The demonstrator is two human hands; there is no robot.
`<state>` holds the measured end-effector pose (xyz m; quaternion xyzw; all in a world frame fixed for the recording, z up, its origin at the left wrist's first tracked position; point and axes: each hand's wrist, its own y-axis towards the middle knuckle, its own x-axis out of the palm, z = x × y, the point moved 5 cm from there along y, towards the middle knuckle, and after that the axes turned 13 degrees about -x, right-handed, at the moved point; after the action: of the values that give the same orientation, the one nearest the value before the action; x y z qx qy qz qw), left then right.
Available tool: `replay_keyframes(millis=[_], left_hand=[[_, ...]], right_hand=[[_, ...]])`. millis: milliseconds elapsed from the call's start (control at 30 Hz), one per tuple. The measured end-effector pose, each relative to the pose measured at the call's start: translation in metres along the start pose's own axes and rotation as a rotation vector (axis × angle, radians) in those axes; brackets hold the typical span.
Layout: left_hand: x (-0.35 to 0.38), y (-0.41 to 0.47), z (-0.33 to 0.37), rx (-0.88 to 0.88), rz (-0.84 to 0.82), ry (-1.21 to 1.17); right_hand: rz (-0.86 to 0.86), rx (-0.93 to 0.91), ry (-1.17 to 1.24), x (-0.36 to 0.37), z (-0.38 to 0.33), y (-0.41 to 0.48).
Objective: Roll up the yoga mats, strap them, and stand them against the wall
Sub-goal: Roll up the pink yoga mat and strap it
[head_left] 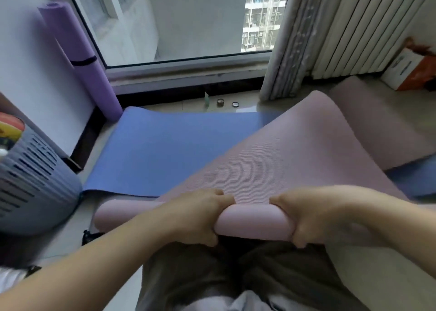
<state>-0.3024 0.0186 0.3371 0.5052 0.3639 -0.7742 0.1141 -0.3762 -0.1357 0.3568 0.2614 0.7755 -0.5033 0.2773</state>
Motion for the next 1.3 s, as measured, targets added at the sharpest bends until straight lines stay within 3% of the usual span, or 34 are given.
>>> replay_keyframes(millis=[133,233,367,433,567,667,767,833,933,1000,1133,1200,1233,1300], left_hand=[[0.009,0.008,0.001,-0.002,-0.227,-0.124],[0.008,0.017,-0.003,-0.041,-0.255,-0.179],[0.006,0.030,-0.014,-0.067,-0.279,-0.250],[0.009,0.038,-0.016,-0.070,-0.307,-0.231],[0.007,0.045,-0.010,-0.097,-0.335,-0.169],[0.002,0.036,-0.006,-0.114,-0.222,-0.112],[0.011,0.022,0.002,-0.075,0.136,0.202],[0.022,0.017,0.001,-0.054,0.345,0.264],[0.020,0.022,-0.006,-0.102,0.386,0.184],[0.013,0.029,-0.011,-0.127,0.305,0.100],[0.000,0.039,-0.023,-0.112,0.055,-0.120],[-0.003,0.042,-0.025,-0.112,-0.058,-0.183],[-0.005,0.044,-0.023,-0.110,-0.074,-0.168],[-0.006,0.050,-0.017,-0.115,0.002,-0.071]], right_hand=[[-0.100,-0.038,0.236,0.026,0.022,0.013],[-0.041,-0.006,0.291,0.029,0.028,0.006],[0.381,0.016,-0.290,0.018,0.007,-0.021],[0.393,0.031,-0.365,0.035,0.000,-0.018],[0.369,0.096,-0.277,0.046,0.015,-0.002],[0.310,0.027,-0.160,0.031,0.026,0.006],[0.120,0.020,0.096,0.017,0.039,0.017],[-0.052,0.028,0.221,0.012,0.045,0.027],[-0.128,0.042,0.352,0.007,0.053,0.036],[-0.026,0.028,0.277,0.001,0.054,0.033],[0.532,0.084,-0.331,0.005,0.049,0.008],[0.695,0.078,-0.482,0.022,0.047,0.005],[0.714,0.077,-0.476,0.026,0.050,0.006],[0.575,0.126,-0.426,0.019,0.056,0.009]])
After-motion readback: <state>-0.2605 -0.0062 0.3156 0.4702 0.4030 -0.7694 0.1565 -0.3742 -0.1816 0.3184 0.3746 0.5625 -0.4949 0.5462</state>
